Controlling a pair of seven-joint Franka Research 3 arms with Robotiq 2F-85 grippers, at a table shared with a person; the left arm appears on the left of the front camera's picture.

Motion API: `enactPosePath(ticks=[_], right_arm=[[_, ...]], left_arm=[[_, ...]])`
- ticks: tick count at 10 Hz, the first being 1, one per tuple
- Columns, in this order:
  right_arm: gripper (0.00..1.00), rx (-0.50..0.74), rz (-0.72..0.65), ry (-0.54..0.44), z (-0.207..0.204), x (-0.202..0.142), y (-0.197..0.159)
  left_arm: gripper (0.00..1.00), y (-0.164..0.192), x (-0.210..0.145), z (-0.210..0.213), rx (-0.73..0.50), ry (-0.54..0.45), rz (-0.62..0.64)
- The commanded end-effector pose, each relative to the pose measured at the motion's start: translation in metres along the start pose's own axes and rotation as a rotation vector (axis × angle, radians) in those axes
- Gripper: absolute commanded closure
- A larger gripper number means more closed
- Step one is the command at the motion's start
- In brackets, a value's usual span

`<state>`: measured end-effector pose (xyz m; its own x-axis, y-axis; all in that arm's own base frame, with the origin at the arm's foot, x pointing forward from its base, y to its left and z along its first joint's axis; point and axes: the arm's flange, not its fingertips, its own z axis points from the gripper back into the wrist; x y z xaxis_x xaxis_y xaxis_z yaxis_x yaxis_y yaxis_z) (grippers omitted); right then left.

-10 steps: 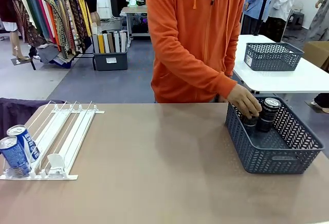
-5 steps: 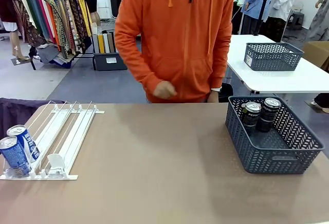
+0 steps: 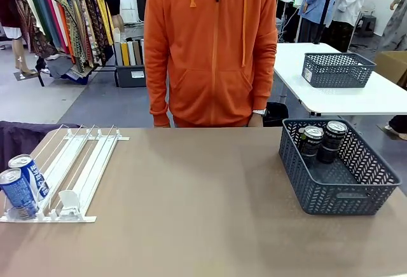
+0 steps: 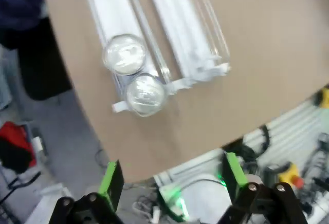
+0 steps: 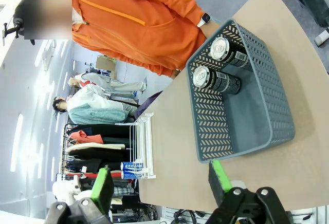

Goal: Retrieve and store the cans from the dispenser.
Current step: Pick up one can from the Automatic Can Dispenser and place it in the middle of the table.

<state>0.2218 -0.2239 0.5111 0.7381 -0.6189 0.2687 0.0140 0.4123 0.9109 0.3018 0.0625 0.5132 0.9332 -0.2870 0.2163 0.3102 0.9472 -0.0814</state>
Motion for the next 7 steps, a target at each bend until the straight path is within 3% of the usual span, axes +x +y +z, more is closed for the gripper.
enactPosePath(ticks=[1,2,5,7], right_arm=[[0.0,0.036,0.023,-0.015,-0.001,0.002,0.001],[0.0,0.036,0.023,-0.015,-0.001,0.002,0.001],[0.0,0.036,0.023,-0.015,-0.001,0.002,0.001],[0.0,0.036,0.023,-0.015,-0.001,0.002,0.001]], left_arm=[[0.0,-0.002,0.011,-0.018,0.088,0.028,0.113],[0.0,0.0,0.0,0.0,0.0,0.0,0.0],[0.0,-0.004,0.007,-0.008,0.033,0.004,0.016],[0.0,0.001,0.015,-0.044,0.062,0.063,0.041]])
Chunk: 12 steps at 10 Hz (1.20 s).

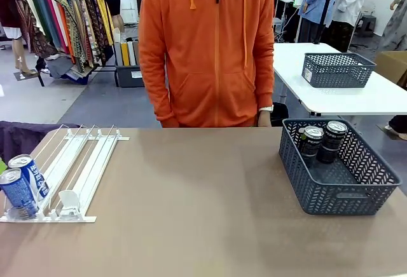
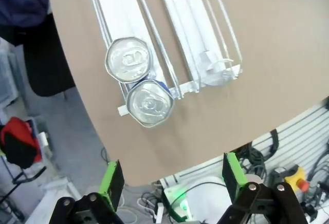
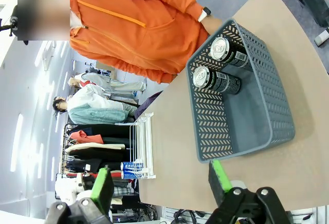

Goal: Retrieve and store the cans from the dispenser.
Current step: Pick up one can from the Automatic Can Dispenser and place it in the middle of the table.

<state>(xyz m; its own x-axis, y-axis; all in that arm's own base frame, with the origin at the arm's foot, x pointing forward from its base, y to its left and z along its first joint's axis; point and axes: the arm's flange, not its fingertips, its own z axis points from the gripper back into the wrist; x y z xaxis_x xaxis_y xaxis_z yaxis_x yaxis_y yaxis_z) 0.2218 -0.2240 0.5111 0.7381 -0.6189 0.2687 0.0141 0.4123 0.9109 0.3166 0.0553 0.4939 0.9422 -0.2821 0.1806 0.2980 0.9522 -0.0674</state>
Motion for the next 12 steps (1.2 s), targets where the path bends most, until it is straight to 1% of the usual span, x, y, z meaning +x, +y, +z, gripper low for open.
enactPosePath(ticks=[1,3,4,6,7,12], right_arm=[[0.0,0.036,0.023,-0.015,-0.001,0.002,0.001],[0.0,0.036,0.023,-0.015,-0.001,0.002,0.001],[0.0,0.036,0.023,-0.015,-0.001,0.002,0.001],[0.0,0.036,0.023,-0.015,-0.001,0.002,0.001],[0.0,0.036,0.023,-0.015,-0.001,0.002,0.001],[0.0,0.036,0.023,-0.015,-0.001,0.002,0.001]], left_arm=[[0.0,0.006,0.008,-0.035,0.042,-0.002,0.041],[0.0,0.011,0.008,-0.059,0.05,0.005,0.064],[0.0,0.013,0.008,-0.067,0.025,0.012,0.071],[0.0,0.013,0.008,-0.083,0.033,0.046,0.088],[0.0,0.014,0.007,-0.088,0.059,0.05,0.097],[0.0,0.016,0.01,-0.126,0.003,0.086,0.077]])
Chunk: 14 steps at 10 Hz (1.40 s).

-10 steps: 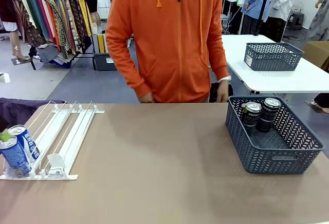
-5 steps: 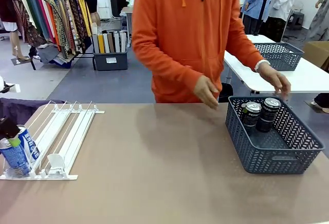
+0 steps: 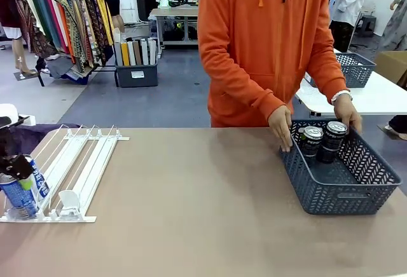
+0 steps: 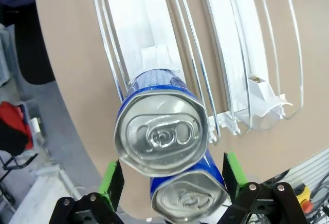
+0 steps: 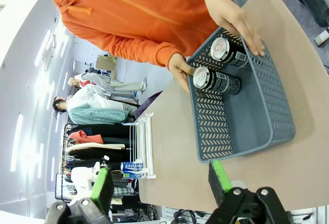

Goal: Retrieve and store the cans from the dispenser.
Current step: Pick up one can from the Automatic Can Dispenser and place it in the middle of the table.

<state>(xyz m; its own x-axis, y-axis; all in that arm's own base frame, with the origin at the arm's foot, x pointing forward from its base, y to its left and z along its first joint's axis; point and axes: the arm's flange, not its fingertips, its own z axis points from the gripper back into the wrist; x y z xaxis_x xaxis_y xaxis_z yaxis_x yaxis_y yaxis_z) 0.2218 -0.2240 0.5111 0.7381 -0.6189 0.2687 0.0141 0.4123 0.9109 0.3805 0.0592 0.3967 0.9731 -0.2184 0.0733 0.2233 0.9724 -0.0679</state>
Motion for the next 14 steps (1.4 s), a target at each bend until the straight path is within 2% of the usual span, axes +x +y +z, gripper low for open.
enactPosePath(ticks=[1,4,5,6,7,12,14], right_arm=[[0.0,0.036,0.023,-0.015,-0.001,0.002,0.001],[0.0,0.036,0.023,-0.015,-0.001,0.002,0.001],[0.0,0.036,0.023,-0.015,-0.001,0.002,0.001],[0.0,0.036,0.023,-0.015,-0.001,0.002,0.001],[0.0,0.036,0.023,-0.015,-0.001,0.002,0.001],[0.0,0.036,0.023,-0.015,-0.001,0.002,0.001],[0.0,0.036,0.023,-0.015,-0.001,0.002,0.001]], left_arm=[[0.0,-0.012,-0.029,-0.025,-0.024,-0.022,-0.011],[0.0,-0.014,-0.028,-0.026,-0.024,-0.021,-0.014],[0.23,-0.014,-0.028,-0.024,-0.01,-0.016,-0.023],[0.81,-0.015,-0.028,-0.024,-0.005,-0.011,-0.023],[1.0,-0.016,-0.028,-0.023,-0.006,-0.014,-0.025],[1.0,-0.021,-0.027,-0.021,0.003,-0.029,-0.032],[1.0,-0.022,-0.031,-0.004,0.021,-0.047,-0.022]])
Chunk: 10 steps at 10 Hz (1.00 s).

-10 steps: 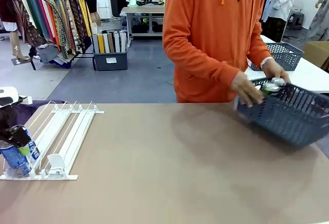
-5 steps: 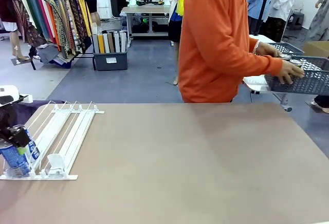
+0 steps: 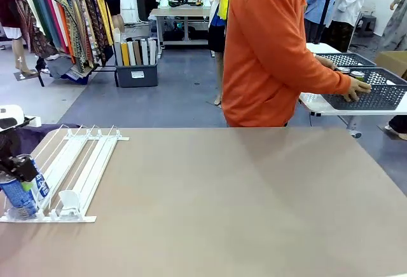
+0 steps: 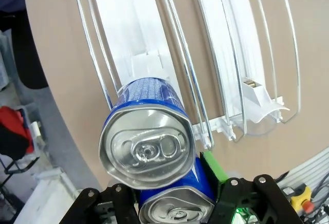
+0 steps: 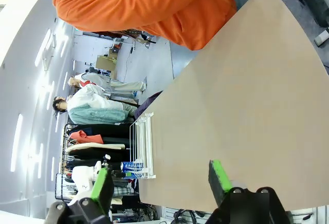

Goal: Retrieve and store the cans from the dispenser.
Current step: Pick up one can from the Automatic Can Dispenser and place it in the middle of the table.

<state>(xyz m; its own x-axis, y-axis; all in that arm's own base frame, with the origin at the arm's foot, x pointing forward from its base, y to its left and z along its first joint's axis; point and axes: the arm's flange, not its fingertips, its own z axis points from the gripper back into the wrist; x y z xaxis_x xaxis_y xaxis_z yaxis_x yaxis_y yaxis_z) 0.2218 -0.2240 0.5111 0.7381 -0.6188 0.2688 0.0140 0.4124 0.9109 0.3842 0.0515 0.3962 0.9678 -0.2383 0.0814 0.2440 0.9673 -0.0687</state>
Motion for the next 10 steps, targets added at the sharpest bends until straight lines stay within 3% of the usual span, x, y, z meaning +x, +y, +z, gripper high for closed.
enactPosePath(ticks=[1,3,6,7,8,10], right_arm=[[0.0,0.036,0.023,-0.015,-0.001,0.002,0.001],[0.0,0.036,0.023,-0.015,-0.001,0.002,0.001],[0.0,0.036,0.023,-0.015,-0.001,0.002,0.001],[0.0,0.036,0.023,-0.015,-0.001,0.002,0.001],[0.0,0.036,0.023,-0.015,-0.001,0.002,0.001],[0.0,0.036,0.023,-0.015,-0.001,0.002,0.001]], left_arm=[[1.0,-0.02,-0.038,0.022,0.039,-0.067,0.007],[1.0,-0.028,-0.045,0.095,0.068,-0.15,0.043],[1.0,-0.036,-0.061,0.181,0.018,-0.207,-0.008],[1.0,-0.034,-0.073,0.209,-0.001,-0.274,0.004],[1.0,-0.03,-0.081,0.223,-0.003,-0.338,0.032],[1.0,-0.019,-0.082,0.221,-0.047,-0.342,0.065]])
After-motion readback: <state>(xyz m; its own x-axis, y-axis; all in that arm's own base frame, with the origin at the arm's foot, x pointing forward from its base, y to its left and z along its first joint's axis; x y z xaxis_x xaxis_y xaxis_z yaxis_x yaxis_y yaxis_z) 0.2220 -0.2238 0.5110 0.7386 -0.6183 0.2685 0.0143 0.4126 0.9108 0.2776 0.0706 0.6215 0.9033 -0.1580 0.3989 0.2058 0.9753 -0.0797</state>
